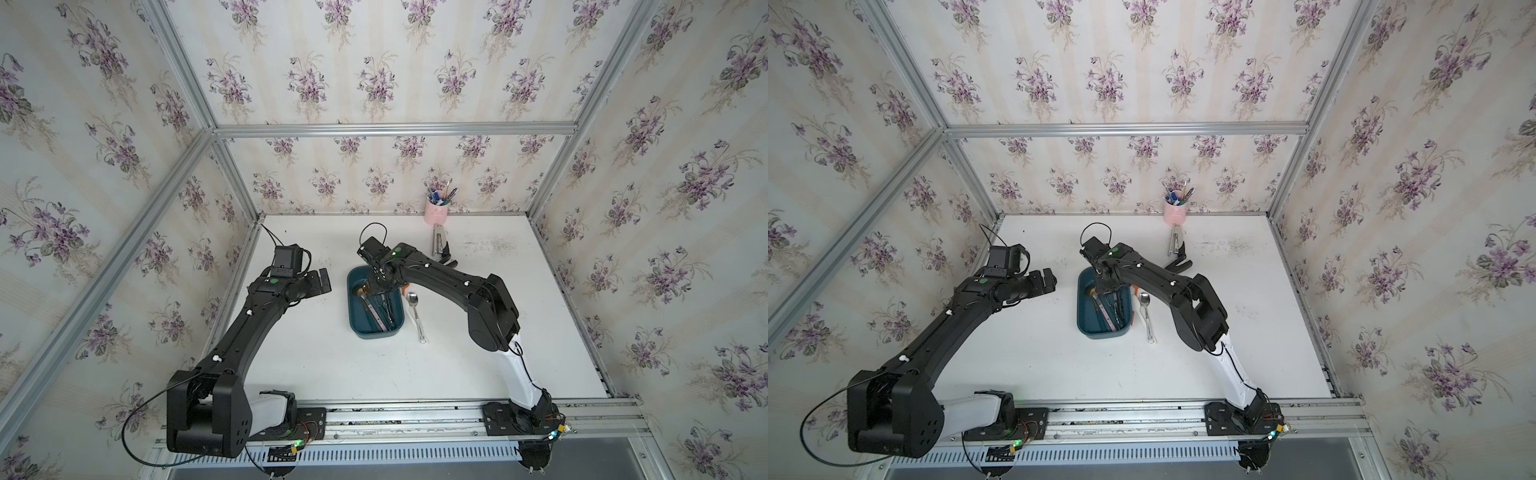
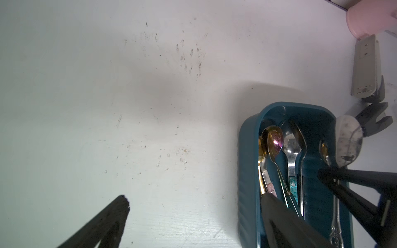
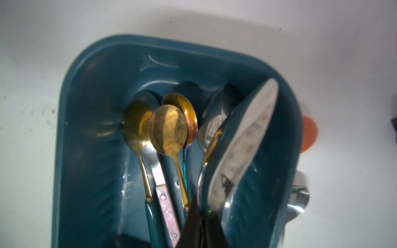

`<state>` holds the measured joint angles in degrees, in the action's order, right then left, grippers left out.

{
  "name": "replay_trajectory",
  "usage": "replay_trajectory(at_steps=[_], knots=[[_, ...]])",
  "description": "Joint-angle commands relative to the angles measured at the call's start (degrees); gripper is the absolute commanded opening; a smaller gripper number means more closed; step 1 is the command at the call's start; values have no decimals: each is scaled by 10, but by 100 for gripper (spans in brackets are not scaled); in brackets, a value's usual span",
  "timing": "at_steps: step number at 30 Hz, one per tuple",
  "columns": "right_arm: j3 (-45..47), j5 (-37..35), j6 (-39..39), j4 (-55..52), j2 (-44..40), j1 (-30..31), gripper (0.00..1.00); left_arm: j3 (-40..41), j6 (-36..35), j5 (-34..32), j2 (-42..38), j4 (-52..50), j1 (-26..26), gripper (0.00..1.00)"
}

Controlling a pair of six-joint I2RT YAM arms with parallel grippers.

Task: Put the spoon into the storage box
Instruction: Place the spoon in the storage box.

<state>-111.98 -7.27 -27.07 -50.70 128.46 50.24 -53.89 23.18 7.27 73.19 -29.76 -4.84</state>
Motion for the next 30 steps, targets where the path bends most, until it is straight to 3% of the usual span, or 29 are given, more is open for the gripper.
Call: replay_trajectory(at_steps=[1, 11, 15, 22, 25, 28, 30], knots=[[-2, -13, 1, -6, 12, 5, 0, 1, 6, 1, -1, -3, 1, 100], [-9, -73, -3, -39, 54, 11, 2, 0, 8, 12, 8, -1, 1, 100], [-8, -77, -1, -36, 55, 15, 11, 1, 9, 14, 10, -2, 0, 100], [-10, -73, 4, -32, 49, 20, 19, 5, 12, 17, 6, 1, 1, 100], [-10, -61, 12, -17, 37, 24, 26, 6, 13, 17, 6, 3, 1, 100], [-8, -43, 16, -3, 25, 27, 41, 6, 14, 20, 6, 3, 1, 100], [-8, -40, 18, 0, 19, 28, 42, 6, 15, 22, 5, 4, 0, 100]])
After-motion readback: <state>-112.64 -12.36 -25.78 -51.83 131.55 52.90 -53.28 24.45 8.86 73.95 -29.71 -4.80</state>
